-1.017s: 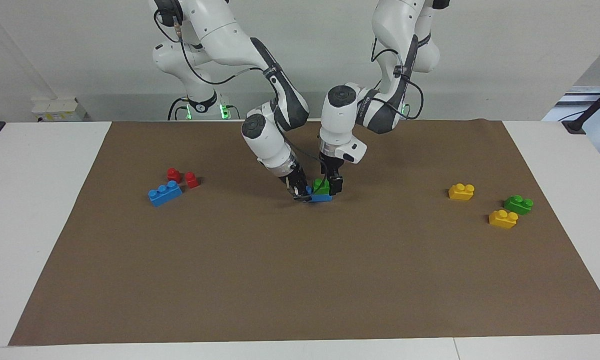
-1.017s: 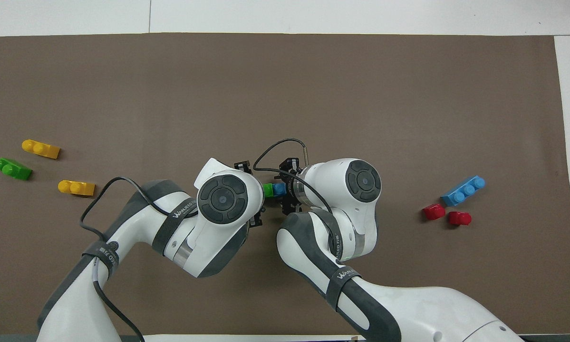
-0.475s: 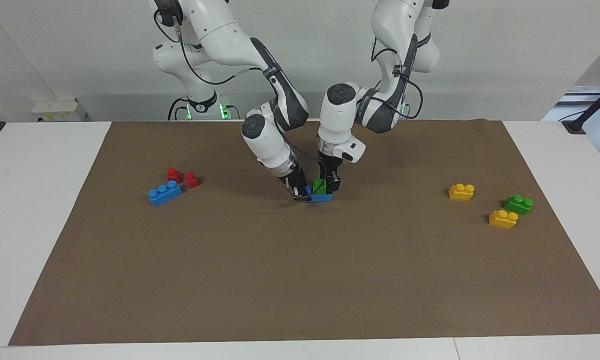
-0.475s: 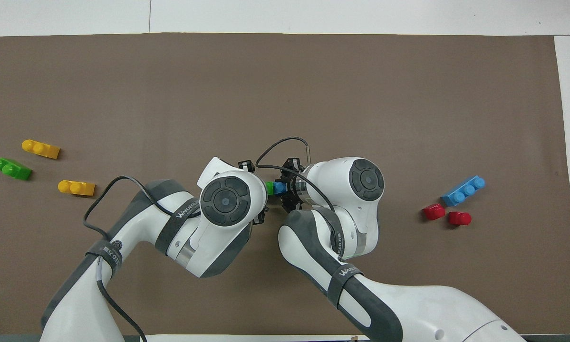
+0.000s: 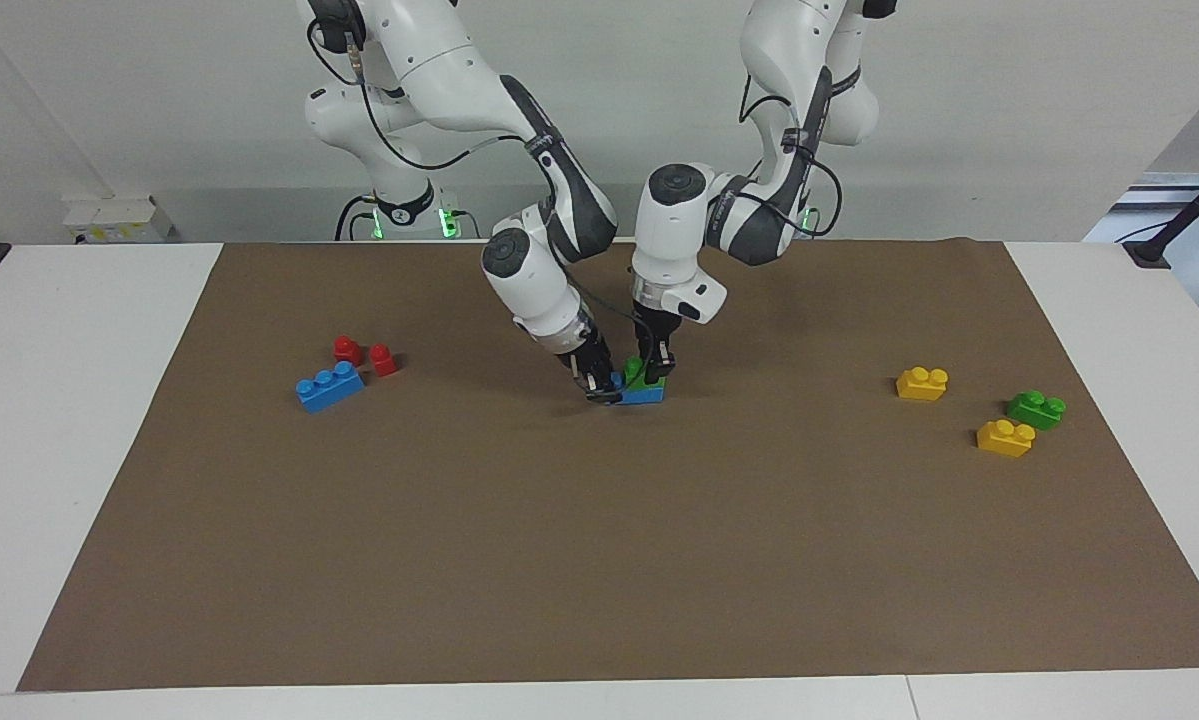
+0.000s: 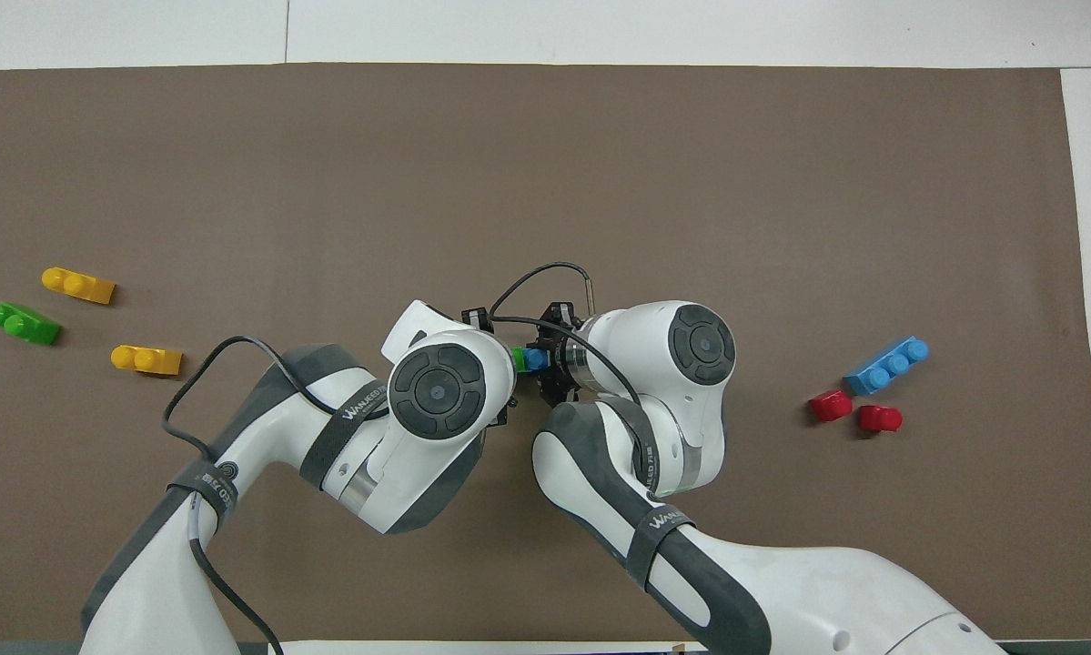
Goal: Remove green block with left arm and hold with right
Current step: 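Pull the green brick away with the left gripper while the right gripper pulls blue, then lower the green brick with the left gripper while the right gripper lowers blue, then open the left gripper while the right gripper opens, releasing both bricks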
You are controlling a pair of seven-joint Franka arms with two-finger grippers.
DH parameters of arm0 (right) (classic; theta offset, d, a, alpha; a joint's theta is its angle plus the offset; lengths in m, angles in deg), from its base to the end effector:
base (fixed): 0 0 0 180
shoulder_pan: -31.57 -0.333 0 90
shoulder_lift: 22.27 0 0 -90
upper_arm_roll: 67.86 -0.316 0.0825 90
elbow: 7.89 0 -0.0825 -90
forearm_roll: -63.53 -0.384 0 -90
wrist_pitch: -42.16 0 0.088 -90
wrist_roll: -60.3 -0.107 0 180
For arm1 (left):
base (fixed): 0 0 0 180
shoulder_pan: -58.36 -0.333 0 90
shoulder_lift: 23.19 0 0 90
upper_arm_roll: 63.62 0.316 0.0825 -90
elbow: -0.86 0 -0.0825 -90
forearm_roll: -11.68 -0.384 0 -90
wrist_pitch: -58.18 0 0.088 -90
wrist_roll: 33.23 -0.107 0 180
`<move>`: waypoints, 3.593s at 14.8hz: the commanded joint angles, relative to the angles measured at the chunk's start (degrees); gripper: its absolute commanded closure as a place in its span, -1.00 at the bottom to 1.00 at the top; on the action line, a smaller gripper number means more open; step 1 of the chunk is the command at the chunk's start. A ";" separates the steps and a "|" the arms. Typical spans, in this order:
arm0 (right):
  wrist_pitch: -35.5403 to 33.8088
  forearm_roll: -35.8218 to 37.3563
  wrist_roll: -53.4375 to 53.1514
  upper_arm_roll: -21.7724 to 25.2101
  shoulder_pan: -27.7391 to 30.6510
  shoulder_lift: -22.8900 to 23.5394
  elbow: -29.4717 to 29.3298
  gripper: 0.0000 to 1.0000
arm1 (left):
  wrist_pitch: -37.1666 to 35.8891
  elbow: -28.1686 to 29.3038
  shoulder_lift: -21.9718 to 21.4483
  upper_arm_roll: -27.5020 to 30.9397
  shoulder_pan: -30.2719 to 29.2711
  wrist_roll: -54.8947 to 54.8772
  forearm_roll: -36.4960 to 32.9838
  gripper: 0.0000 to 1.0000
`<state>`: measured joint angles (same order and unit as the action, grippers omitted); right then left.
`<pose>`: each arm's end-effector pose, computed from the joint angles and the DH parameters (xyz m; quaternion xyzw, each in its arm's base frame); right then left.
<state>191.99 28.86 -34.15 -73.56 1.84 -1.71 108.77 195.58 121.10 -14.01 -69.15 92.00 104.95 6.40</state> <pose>0.5105 0.3449 0.2868 -0.7019 0.6779 0.1321 0.1744 0.4530 -0.3668 0.3584 0.6705 0.7382 0.0275 0.0695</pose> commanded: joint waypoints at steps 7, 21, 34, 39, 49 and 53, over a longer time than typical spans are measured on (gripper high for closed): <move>-11.44 -0.50 5.13 0.16 7.28 -2.79 -4.58 1.00 | -18.82 -3.34 -13.21 1.05 -12.34 -27.27 4.13 1.00; -33.56 8.12 41.28 0.43 43.52 -2.55 -7.07 1.00 | -10.15 -6.42 -1.72 1.31 -35.75 -76.38 6.26 1.00; -26.52 7.24 44.18 0.25 43.44 -1.48 -3.11 -0.55 | 0.58 -9.59 10.51 1.49 -36.98 -78.94 3.44 0.67; -30.02 7.33 43.56 0.25 42.91 -3.41 -3.55 -1.00 | 1.99 -9.67 11.83 1.49 -36.98 -79.11 3.35 -0.99; -49.52 19.19 53.81 -0.10 41.32 -14.74 -15.93 -1.00 | -18.64 -24.16 8.41 1.40 -37.69 -89.02 3.27 -1.00; -53.66 25.51 67.08 -0.54 41.15 -21.60 -17.87 -1.00 | -27.70 -26.37 2.01 1.31 -37.42 -102.54 3.27 -1.00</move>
<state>140.62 50.91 26.26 -73.42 42.70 -20.31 91.80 172.48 94.90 -8.31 -67.57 54.84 8.75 10.59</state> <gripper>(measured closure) 0.000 0.000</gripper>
